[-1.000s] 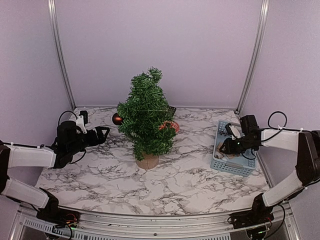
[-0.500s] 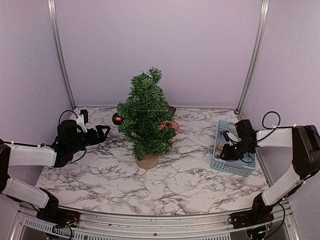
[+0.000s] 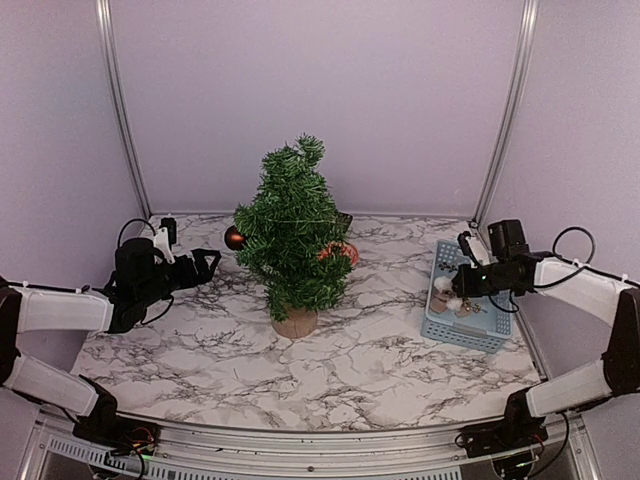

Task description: Decorate the small christmas tree

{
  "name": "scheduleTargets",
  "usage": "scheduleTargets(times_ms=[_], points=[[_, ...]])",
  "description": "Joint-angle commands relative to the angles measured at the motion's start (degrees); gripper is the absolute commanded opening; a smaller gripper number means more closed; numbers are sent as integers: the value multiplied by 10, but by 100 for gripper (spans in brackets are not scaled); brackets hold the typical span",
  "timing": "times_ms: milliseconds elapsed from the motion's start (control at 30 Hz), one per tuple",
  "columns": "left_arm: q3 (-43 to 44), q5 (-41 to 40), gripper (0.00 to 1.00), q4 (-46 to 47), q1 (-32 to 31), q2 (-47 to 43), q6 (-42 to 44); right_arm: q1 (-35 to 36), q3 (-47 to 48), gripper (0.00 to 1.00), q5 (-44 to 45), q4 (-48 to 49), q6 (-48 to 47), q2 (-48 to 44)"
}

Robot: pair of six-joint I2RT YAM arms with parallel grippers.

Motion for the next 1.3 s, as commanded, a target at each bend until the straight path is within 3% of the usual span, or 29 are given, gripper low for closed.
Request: scheduleTargets(times_ms=[0,133,267,467,667,867,1267], points=[[15,9,99,-5,1,0,-3,16,32,0,-35,14,-18,-83],[13,5,99,-5,1,-4,-10,58,26,0,-66,39,-31,-151],[12,-2,99,-5,1,-8,-16,174,-2,0,-50,101,-33,-213],[7,-5,99,-5,-1,-12,-26,379,-25,0,84,159,-95,-241],[0,-12,99,-5,-4,-22,-22,535,25,0,234,190,-192,-166],[-3,-13,99,-5,-6,-30,-17,598,92,0,272,242,-276,-73],[-8,-17,99,-5,-5,-39,-9,607,151,0,288,300,-376,43]])
